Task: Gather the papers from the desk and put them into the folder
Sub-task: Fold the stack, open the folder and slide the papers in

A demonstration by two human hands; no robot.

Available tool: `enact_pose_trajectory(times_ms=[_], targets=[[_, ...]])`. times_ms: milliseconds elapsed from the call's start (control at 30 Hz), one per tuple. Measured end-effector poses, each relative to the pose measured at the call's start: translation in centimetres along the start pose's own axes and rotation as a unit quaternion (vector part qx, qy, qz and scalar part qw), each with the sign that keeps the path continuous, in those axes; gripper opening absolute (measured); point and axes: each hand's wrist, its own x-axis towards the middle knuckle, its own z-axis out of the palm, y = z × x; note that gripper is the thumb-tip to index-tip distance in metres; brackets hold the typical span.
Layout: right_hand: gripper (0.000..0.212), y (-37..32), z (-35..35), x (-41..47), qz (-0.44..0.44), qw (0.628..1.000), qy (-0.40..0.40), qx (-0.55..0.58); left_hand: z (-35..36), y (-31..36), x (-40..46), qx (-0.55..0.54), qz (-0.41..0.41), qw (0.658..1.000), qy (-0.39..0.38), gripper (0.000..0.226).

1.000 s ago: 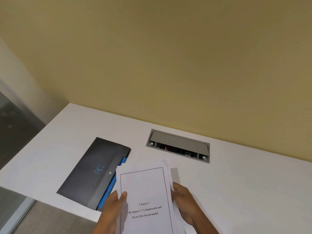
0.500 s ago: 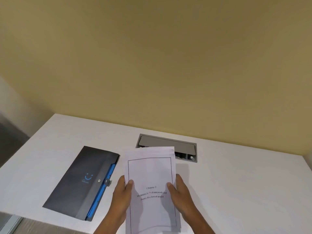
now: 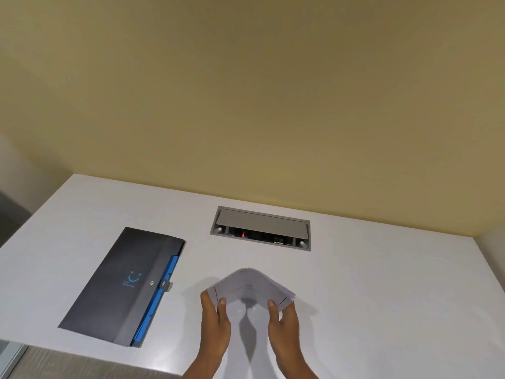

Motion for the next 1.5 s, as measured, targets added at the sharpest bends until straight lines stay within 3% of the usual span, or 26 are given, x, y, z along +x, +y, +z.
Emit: enact_pose_trajectory(times_ms=[467,567,733,833,967,1067,1167,1267,1333,1433,1500], targets=[[0.036,-0.2,1.1,0.9,0.002,1.0,-0.018,0.01,0.3,-1.8,2.6,0.025,-0.011,1.0,0.013,0.033],[0.025,-0.7,1.4,1.0,0.006,1.0,-0.007,0.018,-0.5,-1.9,3.6,0.029,-0.022,0.999,0.01,0.037],[0.019,-1.2,1.4,1.4,0.022,1.0,0.001,0.016,-2.8,-2.4,5.9,0.086,-0.026,0.996,0.007,0.012],[0.014,-0.1,1.5,2.2,0.031,0.999,-0.002,-0.011,-3.8,-2.8,6.9,0.107,-0.049,0.993,-0.005,0.018],[0.026,1.3,1.3,2.9,0.066,0.996,0.014,-0.056,-5.9,-3.1,7.9,0.123,-0.065,0.99,-0.032,0.021],[0.019,3.0,0.6,3.4,0.095,0.993,0.036,-0.063,-8.9,-3.5,8.8,0.191,-0.048,0.98,0.018,0.013],[0.014,4.5,-0.6,3.2,0.118,0.988,0.073,-0.066,-12.8,-4.0,10.1,0.292,-0.004,0.951,0.105,0.016],[0.015,5.8,-1.9,2.7,0.138,0.981,0.105,-0.087,-16.4,-4.9,11.5,0.38,0.017,0.915,0.134,0.016],[0.016,6.4,-2.4,2.3,0.151,0.976,0.125,-0.091,-18.1,-5.7,12.4,0.428,0.005,0.896,0.118,0.028],[0.019,7.0,-2.7,1.6,0.16,0.972,0.136,-0.108,-19.3,-7.1,13.2,0.484,-0.019,0.874,0.049,0.071],[0.019,7.3,-2.5,1.0,0.169,0.969,0.138,-0.117,-19.7,-7.8,13.3,0.539,-0.031,0.842,0.005,0.096]])
